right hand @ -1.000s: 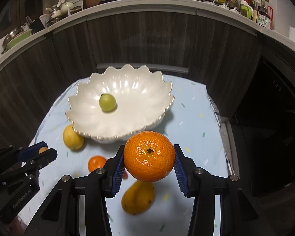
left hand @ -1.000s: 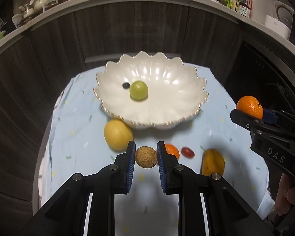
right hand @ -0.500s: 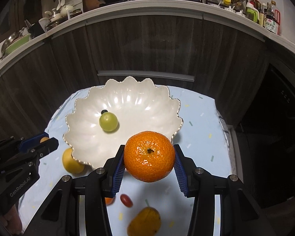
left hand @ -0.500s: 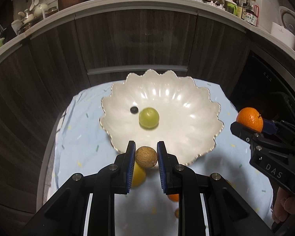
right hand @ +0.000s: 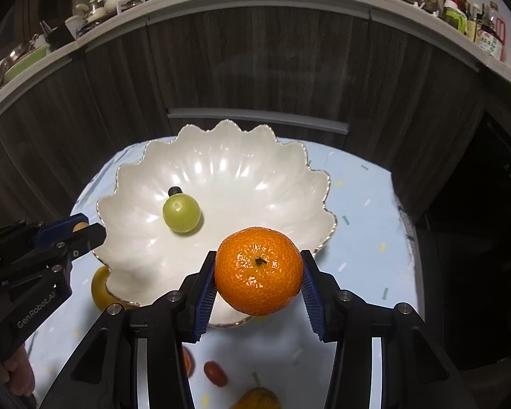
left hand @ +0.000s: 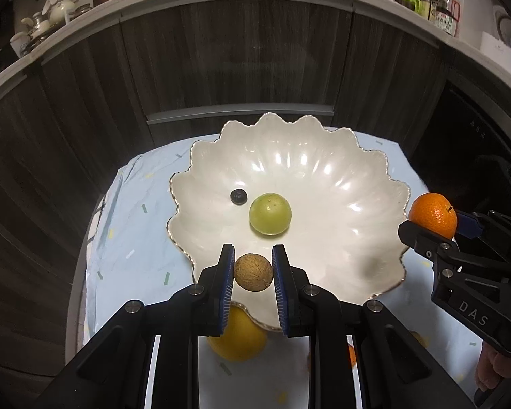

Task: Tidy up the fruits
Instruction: 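Open both tools to drop the longan and mandarin into the bowl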

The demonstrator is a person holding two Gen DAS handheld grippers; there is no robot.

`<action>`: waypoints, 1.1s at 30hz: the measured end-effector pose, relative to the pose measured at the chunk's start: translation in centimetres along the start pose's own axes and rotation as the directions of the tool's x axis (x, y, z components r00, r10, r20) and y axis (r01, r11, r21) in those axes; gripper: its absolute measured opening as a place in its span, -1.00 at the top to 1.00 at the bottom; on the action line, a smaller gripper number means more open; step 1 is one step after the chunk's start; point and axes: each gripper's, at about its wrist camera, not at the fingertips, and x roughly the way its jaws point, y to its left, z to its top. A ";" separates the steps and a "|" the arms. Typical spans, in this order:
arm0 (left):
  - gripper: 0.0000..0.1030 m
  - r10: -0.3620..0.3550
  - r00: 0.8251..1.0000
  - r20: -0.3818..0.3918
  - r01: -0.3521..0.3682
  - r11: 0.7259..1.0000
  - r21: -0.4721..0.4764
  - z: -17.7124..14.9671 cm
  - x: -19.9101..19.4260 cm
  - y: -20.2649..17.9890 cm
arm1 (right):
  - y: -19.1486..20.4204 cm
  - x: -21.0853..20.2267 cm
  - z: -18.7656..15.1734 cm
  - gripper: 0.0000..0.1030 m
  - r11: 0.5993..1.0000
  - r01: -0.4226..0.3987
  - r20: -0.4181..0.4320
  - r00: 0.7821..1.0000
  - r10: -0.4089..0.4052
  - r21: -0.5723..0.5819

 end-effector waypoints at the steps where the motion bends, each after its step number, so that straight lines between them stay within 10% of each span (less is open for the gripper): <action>1: 0.56 0.000 1.000 -0.006 0.000 1.000 -0.002 0.1 0.3 0.1 | 0.0 0.3 0.0 0.09 1.000 -0.002 -0.007 1.000 0.002 0.000; 6: 0.55 -0.010 0.999 -0.038 0.009 1.000 -0.008 0.2 1.7 0.2 | 0.1 1.3 -0.1 0.09 1.000 -0.006 -0.038 0.999 0.006 0.000; 11: -0.15 0.008 1.000 -0.023 -0.008 1.000 0.011 0.2 1.5 -0.1 | -0.2 1.8 -0.2 0.06 1.000 -0.013 -0.061 0.998 0.014 0.012; 18: -0.31 0.030 0.999 -0.025 -0.030 0.999 0.011 0.1 1.1 0.0 | -0.2 0.5 -0.2 -0.35 1.000 0.022 -0.011 1.000 -0.022 0.011; 33: -0.51 0.063 0.998 -0.006 -0.063 0.998 -0.004 -0.4 -1.4 0.4 | 0.7 -2.7 -0.9 -0.36 0.999 0.048 0.050 0.998 -0.048 -0.007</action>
